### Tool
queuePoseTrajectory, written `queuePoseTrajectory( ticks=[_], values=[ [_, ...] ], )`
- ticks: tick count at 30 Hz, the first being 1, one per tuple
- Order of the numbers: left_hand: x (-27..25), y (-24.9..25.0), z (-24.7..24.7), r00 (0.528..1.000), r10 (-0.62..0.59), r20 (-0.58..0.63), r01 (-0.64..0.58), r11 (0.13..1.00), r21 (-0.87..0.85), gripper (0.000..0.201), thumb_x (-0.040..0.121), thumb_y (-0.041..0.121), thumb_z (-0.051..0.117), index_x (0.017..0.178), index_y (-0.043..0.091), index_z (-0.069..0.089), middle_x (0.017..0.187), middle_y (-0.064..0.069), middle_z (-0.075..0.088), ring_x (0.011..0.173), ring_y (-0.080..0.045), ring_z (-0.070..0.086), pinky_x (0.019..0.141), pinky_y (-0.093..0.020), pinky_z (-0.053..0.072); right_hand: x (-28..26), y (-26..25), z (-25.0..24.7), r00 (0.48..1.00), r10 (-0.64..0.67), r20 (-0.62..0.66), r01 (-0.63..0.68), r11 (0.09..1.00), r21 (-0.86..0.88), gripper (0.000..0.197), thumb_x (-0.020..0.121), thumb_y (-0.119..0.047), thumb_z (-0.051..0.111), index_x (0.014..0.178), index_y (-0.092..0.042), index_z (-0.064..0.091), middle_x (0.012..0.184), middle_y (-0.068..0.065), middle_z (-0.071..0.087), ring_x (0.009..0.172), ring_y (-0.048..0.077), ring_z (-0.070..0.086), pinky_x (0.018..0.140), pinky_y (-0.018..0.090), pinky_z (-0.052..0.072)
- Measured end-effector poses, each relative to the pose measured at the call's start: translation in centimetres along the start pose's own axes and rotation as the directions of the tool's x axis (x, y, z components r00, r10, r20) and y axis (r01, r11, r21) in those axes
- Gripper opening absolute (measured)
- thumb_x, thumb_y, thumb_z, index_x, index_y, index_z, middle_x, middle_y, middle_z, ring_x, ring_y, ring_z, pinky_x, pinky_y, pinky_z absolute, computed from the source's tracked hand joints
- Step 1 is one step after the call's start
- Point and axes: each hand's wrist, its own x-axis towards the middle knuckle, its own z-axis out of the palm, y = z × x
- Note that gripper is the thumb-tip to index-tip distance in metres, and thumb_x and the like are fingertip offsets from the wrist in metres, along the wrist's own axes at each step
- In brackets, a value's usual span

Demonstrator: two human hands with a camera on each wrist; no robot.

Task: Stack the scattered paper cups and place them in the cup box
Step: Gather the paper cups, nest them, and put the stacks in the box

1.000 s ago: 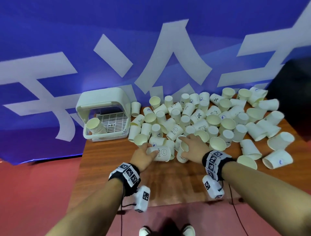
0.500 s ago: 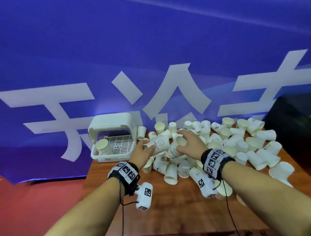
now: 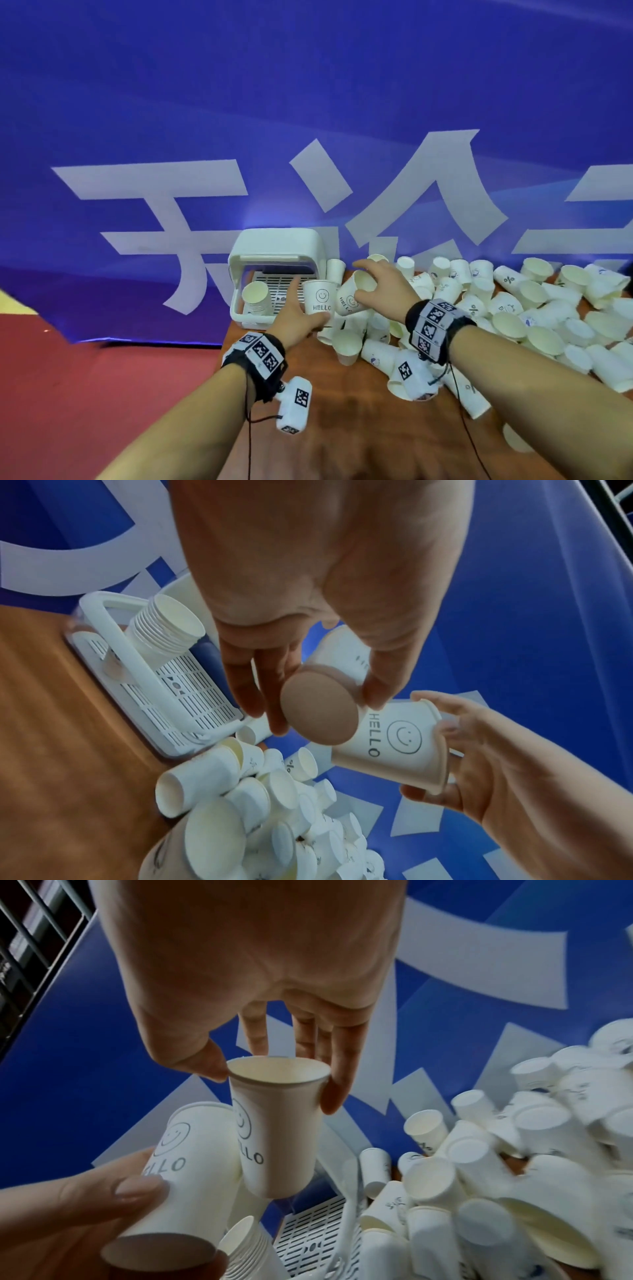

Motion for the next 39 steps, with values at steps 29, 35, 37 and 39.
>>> queuePoseTrajectory(
  ticks=[29,35,37,39],
  values=[
    [12.3,-10.0,-20.1,0.996,-0.029,-0.079,0.037,0.994,0.105,0.078,0.062,0.021,0.083,0.129,0.029,0.046,0.125,0.004,0.051,0.114,-0.017,0.053,0.099,-0.038,0.048,14.8,-11.1,15.2,0.973,0.024,0.228,0.043,0.958,-0.282,0.073,0.070,-0.027,0.077,0.136,-0.034,0.044,0.126,-0.003,0.041,0.110,0.022,0.052,0.095,0.034,0.046],
    [13.1,-10.5,-19.2,0.998,0.028,-0.064,-0.017,0.984,0.175,0.076,0.063,0.024,0.086,0.128,0.029,0.046,0.128,0.006,0.045,0.115,-0.015,0.049,0.101,-0.035,0.044,15.1,-10.5,15.4,0.981,0.022,0.192,0.037,0.953,-0.300,0.071,0.070,-0.033,0.074,0.134,-0.034,0.043,0.123,-0.004,0.044,0.107,0.022,0.053,0.089,0.033,0.047],
    [13.1,-10.4,-18.8,0.995,0.055,-0.083,-0.039,0.983,0.179,0.071,0.065,0.026,0.086,0.123,0.032,0.045,0.125,0.008,0.045,0.113,-0.013,0.048,0.097,-0.030,0.043,15.0,-10.2,15.5,0.982,0.025,0.188,0.032,0.955,-0.295,0.070,0.070,-0.033,0.073,0.133,-0.034,0.042,0.123,-0.003,0.044,0.107,0.021,0.053,0.089,0.033,0.047],
    [13.1,-10.3,-18.5,0.992,0.078,-0.099,-0.057,0.979,0.195,0.072,0.067,0.027,0.086,0.125,0.030,0.044,0.124,0.010,0.044,0.112,-0.011,0.047,0.093,-0.025,0.039,15.1,-9.9,15.4,0.983,0.029,0.179,0.024,0.957,-0.289,0.069,0.070,-0.033,0.072,0.133,-0.034,0.042,0.123,-0.003,0.045,0.108,0.021,0.052,0.089,0.034,0.048]
  ],
)
